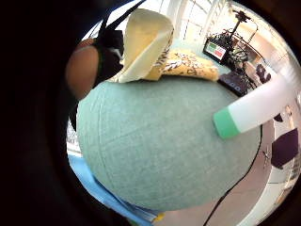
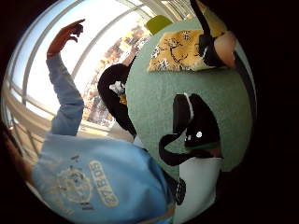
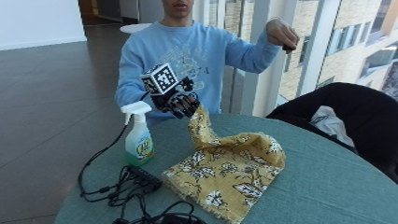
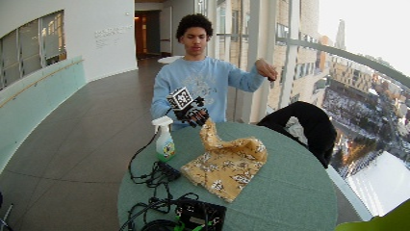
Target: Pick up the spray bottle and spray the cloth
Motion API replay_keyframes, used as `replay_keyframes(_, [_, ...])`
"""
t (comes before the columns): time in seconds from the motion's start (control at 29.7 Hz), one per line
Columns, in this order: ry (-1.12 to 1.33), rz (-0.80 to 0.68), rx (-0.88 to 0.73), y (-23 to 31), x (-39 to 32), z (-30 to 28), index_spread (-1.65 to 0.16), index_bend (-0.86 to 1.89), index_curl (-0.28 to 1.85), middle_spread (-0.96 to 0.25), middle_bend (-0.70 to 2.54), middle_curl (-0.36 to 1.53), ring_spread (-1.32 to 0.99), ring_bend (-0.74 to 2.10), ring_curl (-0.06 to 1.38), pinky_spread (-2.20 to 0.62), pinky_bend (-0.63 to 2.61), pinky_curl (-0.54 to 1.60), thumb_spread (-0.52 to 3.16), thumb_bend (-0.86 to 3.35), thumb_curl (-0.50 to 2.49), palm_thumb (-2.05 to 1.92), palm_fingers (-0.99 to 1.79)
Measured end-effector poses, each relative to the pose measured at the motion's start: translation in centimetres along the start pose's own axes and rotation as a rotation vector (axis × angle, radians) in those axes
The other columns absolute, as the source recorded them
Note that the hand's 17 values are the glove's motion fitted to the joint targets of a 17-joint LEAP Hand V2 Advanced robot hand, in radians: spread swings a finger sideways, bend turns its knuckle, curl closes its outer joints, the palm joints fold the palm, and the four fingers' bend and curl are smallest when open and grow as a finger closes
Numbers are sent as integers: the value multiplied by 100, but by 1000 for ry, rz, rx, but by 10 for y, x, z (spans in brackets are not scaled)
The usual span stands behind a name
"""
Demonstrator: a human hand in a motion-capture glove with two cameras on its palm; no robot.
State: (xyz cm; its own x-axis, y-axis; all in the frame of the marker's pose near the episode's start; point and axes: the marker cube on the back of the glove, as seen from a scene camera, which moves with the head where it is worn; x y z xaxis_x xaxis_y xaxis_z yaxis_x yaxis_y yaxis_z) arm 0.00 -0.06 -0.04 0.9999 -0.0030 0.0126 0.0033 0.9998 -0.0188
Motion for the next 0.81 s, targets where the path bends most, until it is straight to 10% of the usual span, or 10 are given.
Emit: replay_keyframes(0.81, [0,-28,-96,-23,3,-3,-31,22,33,-8,31,30,-2,20,24,19,17,23,108,29,27,64,79])
